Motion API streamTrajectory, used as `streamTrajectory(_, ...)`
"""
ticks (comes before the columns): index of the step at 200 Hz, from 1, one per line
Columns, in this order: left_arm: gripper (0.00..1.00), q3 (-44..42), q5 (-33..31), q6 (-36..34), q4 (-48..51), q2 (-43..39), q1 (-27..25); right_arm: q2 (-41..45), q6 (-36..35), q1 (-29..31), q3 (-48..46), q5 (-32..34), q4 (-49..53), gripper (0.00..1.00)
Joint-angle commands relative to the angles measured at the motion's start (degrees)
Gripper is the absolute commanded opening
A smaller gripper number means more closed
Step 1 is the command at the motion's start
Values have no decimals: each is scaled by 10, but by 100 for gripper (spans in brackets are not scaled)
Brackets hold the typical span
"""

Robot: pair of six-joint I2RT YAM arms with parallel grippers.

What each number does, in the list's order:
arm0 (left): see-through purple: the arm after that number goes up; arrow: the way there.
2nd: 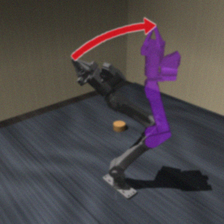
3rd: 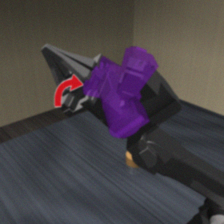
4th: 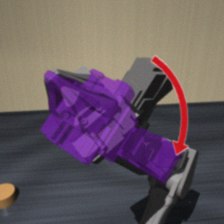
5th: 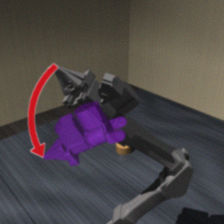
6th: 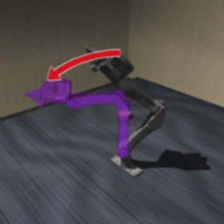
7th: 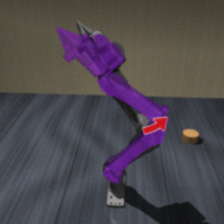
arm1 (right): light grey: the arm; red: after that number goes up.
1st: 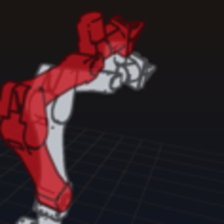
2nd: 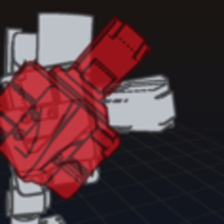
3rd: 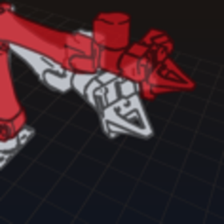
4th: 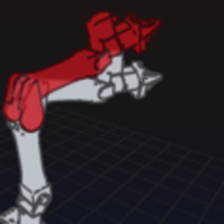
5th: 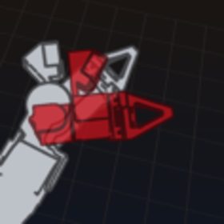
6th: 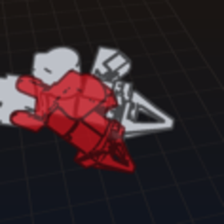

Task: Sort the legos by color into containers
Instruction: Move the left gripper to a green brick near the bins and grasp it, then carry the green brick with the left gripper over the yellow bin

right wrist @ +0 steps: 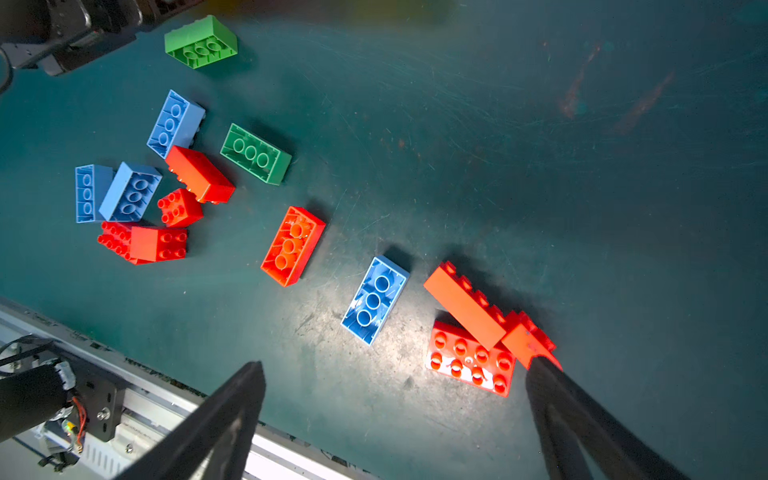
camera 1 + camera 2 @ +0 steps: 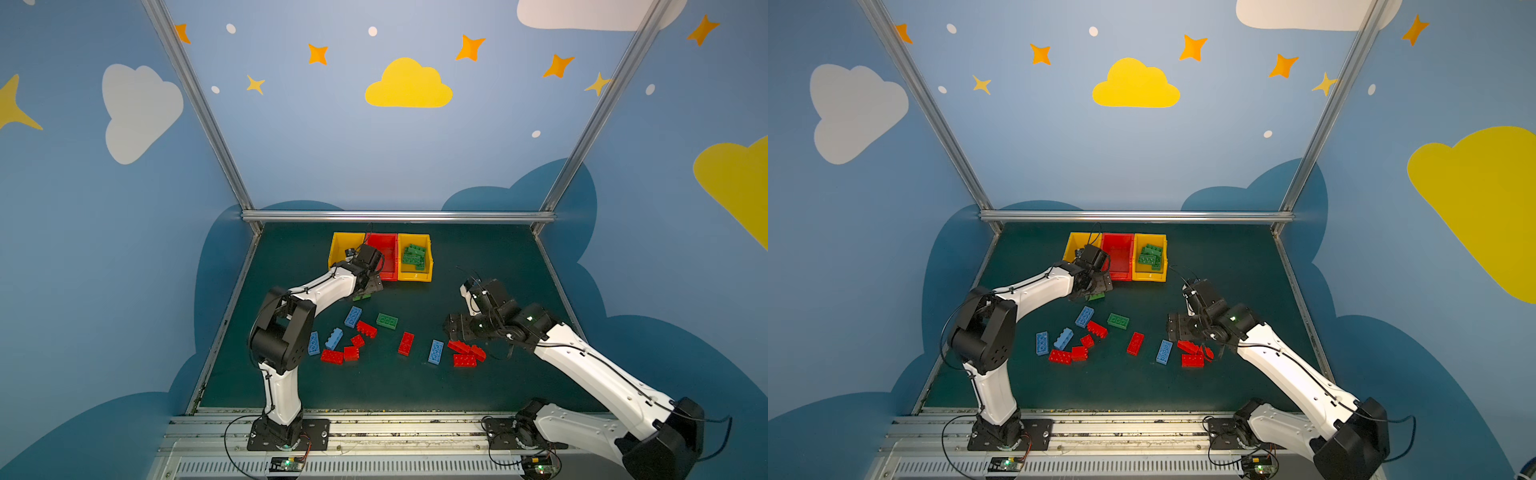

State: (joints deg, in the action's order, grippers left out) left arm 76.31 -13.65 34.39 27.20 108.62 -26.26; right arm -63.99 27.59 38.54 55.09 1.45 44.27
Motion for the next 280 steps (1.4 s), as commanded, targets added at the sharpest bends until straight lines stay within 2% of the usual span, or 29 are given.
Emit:
streamTrajectory(1, 100, 15, -2, 5, 19, 19, 2, -3, -11, -7, 16, 8, -9, 96)
streamTrajectory(78, 98, 18, 7, -4, 2, 58, 13, -9, -12, -18, 20, 1, -8, 97)
streamTrajectory(141, 77, 35, 14, -20, 6, 84, 17, -13, -3, -20, 26, 7, -4, 97)
streamTrajectory(205, 39, 43, 11, -29, 20, 90, 18, -12, -1, -21, 33, 12, 2, 97)
streamTrajectory(246, 36, 53, 2, -44, 43, 73, 6, -8, 0, -21, 35, 9, -1, 97)
streamTrajectory(280, 37, 107, -20, -63, 74, 62, -23, 4, -1, -20, 29, 9, -1, 97)
